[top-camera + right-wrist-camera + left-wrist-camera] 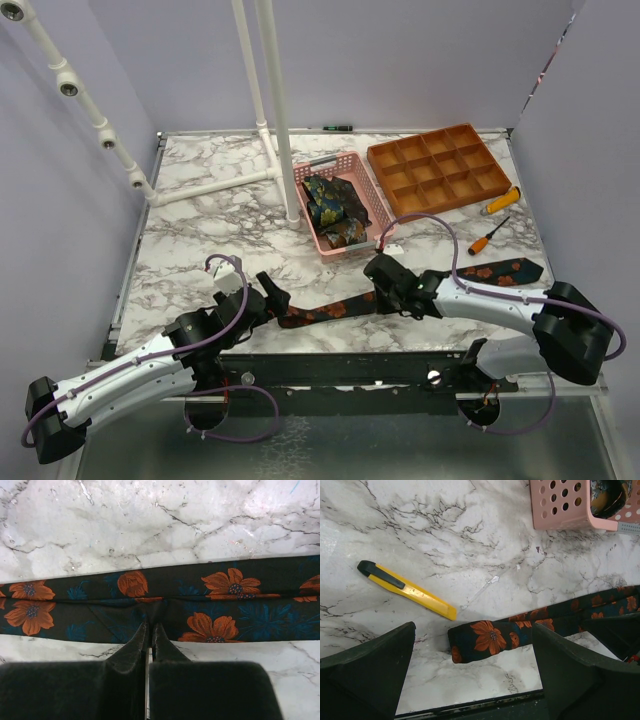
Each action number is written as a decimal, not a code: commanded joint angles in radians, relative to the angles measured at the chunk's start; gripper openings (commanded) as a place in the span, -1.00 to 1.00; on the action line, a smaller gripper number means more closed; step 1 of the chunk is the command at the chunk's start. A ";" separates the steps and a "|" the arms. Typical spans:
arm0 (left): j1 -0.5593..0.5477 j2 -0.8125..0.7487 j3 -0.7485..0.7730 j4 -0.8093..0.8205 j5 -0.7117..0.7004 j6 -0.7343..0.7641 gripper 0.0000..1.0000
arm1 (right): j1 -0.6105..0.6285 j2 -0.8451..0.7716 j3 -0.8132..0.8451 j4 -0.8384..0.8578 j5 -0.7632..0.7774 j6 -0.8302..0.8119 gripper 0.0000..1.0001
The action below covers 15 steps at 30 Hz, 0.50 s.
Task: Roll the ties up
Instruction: Flatten out the tie at the center of the board.
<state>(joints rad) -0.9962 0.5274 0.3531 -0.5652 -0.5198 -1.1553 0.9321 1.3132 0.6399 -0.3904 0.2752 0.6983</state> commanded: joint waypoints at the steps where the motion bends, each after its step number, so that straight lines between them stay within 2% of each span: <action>1: -0.002 -0.007 0.018 -0.023 0.016 -0.005 0.98 | 0.005 0.034 -0.013 0.046 -0.039 0.004 -0.99; 7: -0.001 -0.014 0.027 -0.041 0.009 -0.003 0.98 | 0.007 0.012 -0.015 0.066 0.028 0.040 -0.99; 15: -0.001 -0.025 0.029 -0.053 0.001 -0.006 0.98 | 0.010 -0.068 0.016 0.027 0.068 0.007 -1.00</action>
<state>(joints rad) -0.9962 0.5152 0.3531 -0.5934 -0.5194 -1.1557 0.9356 1.2774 0.6365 -0.3519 0.2882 0.7166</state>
